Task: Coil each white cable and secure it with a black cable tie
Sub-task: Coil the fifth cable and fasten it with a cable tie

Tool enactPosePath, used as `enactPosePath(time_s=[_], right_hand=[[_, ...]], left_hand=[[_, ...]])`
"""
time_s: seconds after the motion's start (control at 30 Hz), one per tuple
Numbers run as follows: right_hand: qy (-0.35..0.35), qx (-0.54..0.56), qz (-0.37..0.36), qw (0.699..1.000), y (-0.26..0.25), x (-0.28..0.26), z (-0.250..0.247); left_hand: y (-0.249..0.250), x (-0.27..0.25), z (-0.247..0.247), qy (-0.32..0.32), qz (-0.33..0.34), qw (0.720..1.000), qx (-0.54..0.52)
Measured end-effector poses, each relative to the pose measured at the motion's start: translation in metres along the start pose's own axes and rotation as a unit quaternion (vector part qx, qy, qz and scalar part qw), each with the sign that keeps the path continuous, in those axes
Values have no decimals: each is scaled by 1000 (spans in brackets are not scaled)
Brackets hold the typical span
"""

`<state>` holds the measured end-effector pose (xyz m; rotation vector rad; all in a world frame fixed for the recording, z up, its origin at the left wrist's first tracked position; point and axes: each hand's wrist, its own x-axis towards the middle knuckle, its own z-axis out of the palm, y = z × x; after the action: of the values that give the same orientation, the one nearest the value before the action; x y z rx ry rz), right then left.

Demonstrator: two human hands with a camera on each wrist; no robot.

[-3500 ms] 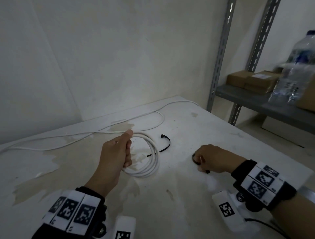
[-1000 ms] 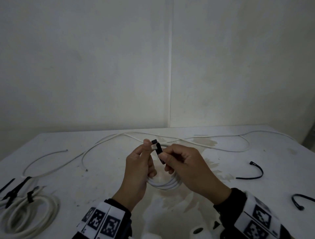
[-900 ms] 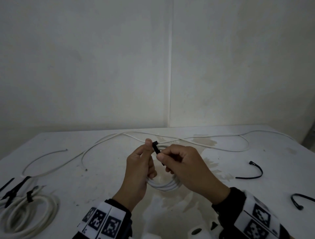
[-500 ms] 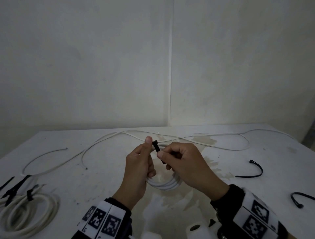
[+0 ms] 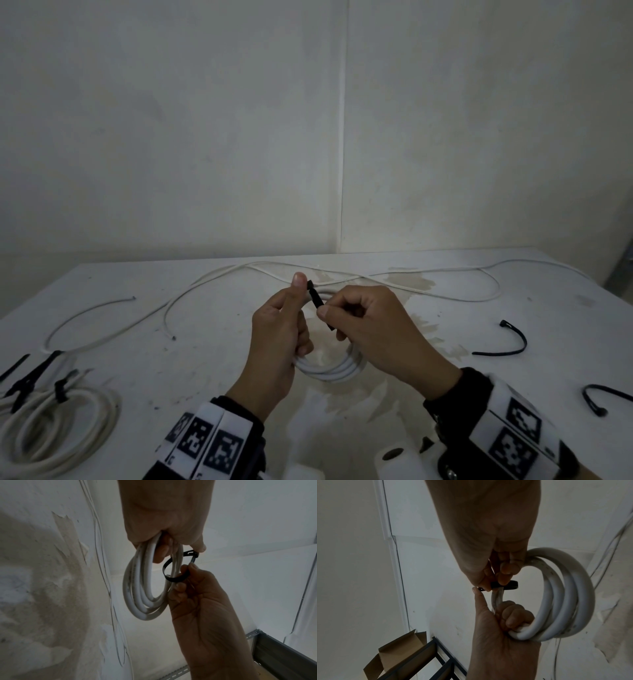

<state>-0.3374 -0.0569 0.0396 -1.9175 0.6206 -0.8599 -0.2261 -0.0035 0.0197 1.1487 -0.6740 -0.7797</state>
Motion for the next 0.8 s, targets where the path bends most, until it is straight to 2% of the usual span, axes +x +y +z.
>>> enactPosePath(time_s=[0.4,0.63,0.8], right_hand=[[5,17,8,1000,-4,2,0],[19,14,-29,999,-5,1,8],[36,-43,-103,993,-4,-6,11]], left_hand=[[2,1,-1,2,36,999,38],[4,-1,-3,-1,65,996,55],[14,3,-7,25,88,996,18]])
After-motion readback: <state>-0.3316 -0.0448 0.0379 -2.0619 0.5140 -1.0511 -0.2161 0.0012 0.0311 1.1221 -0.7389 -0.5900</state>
